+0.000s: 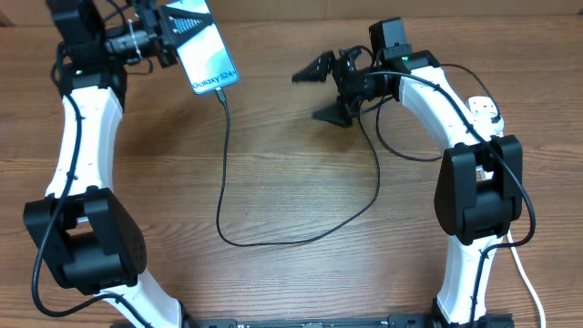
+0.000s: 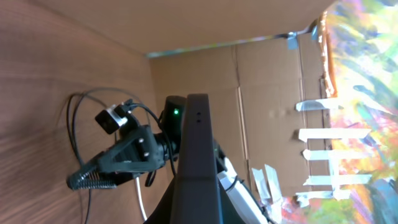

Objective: Plug charger to phone and switch on socket

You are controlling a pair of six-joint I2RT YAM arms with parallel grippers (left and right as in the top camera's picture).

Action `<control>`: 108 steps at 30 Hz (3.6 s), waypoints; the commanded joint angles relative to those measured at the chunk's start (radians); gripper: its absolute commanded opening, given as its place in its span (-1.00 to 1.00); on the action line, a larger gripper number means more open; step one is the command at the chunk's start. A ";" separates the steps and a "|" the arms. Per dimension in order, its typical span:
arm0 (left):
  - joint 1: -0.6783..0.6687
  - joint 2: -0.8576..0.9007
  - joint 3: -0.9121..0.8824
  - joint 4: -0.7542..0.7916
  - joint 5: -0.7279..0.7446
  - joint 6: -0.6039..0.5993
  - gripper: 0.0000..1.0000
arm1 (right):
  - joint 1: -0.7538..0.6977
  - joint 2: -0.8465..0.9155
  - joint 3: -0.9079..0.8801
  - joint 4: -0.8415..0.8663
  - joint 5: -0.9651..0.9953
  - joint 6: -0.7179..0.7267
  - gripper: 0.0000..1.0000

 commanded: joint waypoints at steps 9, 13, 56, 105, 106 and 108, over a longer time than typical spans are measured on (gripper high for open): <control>-0.141 -0.029 0.021 -0.725 -0.352 0.786 -0.92 | -0.108 -0.085 0.011 -0.146 0.436 -0.229 1.00; -0.201 -0.028 0.021 -0.805 -0.529 0.808 -0.91 | -0.131 -0.146 0.011 -0.173 0.444 -0.282 1.00; -0.463 0.300 0.020 -0.726 -0.938 0.627 -0.91 | -0.142 -0.477 0.011 -0.322 0.431 -0.452 1.00; -0.494 0.359 0.017 -0.769 -0.980 0.673 -0.92 | -0.142 -0.477 0.011 -0.332 0.432 -0.452 1.00; -0.494 0.359 0.017 -0.770 -0.980 0.673 -0.91 | -0.142 -0.477 0.011 -0.332 0.432 -0.452 1.00; -0.494 0.359 0.017 -0.771 -0.980 0.673 -0.82 | -0.142 -0.477 0.011 -0.332 0.432 -0.452 1.00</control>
